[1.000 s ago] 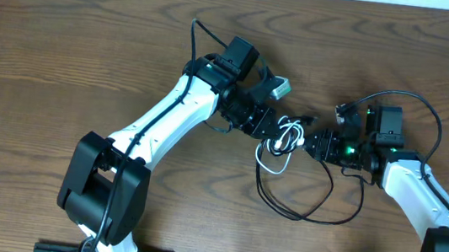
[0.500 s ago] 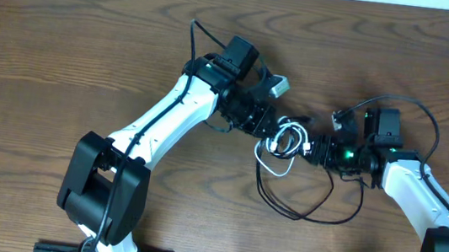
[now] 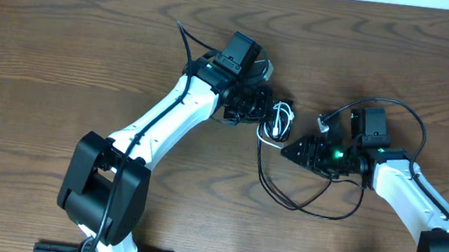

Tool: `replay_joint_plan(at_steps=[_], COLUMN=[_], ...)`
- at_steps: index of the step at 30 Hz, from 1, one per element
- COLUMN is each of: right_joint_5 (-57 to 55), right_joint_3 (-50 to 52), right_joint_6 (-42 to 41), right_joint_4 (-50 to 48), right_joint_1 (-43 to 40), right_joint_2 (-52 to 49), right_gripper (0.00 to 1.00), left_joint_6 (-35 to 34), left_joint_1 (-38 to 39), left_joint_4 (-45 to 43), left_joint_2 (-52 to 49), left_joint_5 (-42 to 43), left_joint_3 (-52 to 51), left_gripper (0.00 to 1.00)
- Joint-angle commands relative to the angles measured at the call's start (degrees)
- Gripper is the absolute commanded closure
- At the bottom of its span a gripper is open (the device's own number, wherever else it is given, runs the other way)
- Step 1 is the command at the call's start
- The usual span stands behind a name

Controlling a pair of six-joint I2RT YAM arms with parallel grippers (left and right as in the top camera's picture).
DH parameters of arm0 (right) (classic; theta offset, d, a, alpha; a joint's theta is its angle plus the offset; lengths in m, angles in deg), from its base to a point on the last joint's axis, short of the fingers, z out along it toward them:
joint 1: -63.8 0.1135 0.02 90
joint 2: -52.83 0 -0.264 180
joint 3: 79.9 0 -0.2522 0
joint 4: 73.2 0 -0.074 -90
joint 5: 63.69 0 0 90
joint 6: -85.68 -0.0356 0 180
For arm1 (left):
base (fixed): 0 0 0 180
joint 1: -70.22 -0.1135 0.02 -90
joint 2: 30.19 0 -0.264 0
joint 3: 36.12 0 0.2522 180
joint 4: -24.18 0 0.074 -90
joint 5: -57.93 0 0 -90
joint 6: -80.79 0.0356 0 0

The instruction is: Untangle cables

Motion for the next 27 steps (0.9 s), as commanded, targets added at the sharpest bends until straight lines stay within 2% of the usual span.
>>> replay_joint_plan(at_steps=[1, 4, 8, 13, 19, 20, 22, 23, 27], right_joint_5=[-2.1, -2.08, -1.86, 2.1, 1.09, -0.04, -3.17, -5.44, -17.38], right_joint_3=[-0.13, -0.13, -0.13, -0.13, -0.13, -0.13, -0.13, -0.13, -0.13], right_joint_6=[-8.37, -11.58, -11.93, -12.2, -15.58, -15.93, -15.93, -15.91, -15.54], right_joint_4=[-3.72, -5.84, -6.16, -5.53, -3.5, -3.43, -1.66, 0.31, 11.21], right_joint_1=[0.46, 0.46, 0.7, 5.29, 12.17, 12.83, 13.57, 13.6, 13.6], right_joint_2=[-0.04, -0.04, -0.04, -0.04, -0.04, -0.04, -0.04, -0.04, -0.04], right_gripper=[0.36, 0.38, 0.39, 0.45, 0.54, 0.57, 0.75, 0.8, 0.84], left_joint_6=[-1.99, -2.01, -2.21, -3.56, -4.59, -4.57, -4.55, -4.55, -4.52], left_joint_1=[0.61, 0.61, 0.61, 0.61, 0.61, 0.61, 0.24, -0.17, -3.08], left_joint_4=[1.07, 1.07, 1.07, -0.04, -2.12, -2.12, -2.16, -2.14, -2.4], left_joint_2=[0.63, 0.63, 0.63, 0.63, 0.63, 0.63, 0.66, 0.66, 0.9], left_joint_5=[1.11, 1.09, 0.96, 0.98, 1.16, 1.16, 1.14, 1.14, 1.14], left_joint_3=[0.42, 0.42, 0.42, 0.42, 0.42, 0.44, 0.44, 0.44, 0.44], left_gripper=[0.92, 0.92, 0.93, 0.93, 0.93, 0.93, 0.93, 0.93, 0.93])
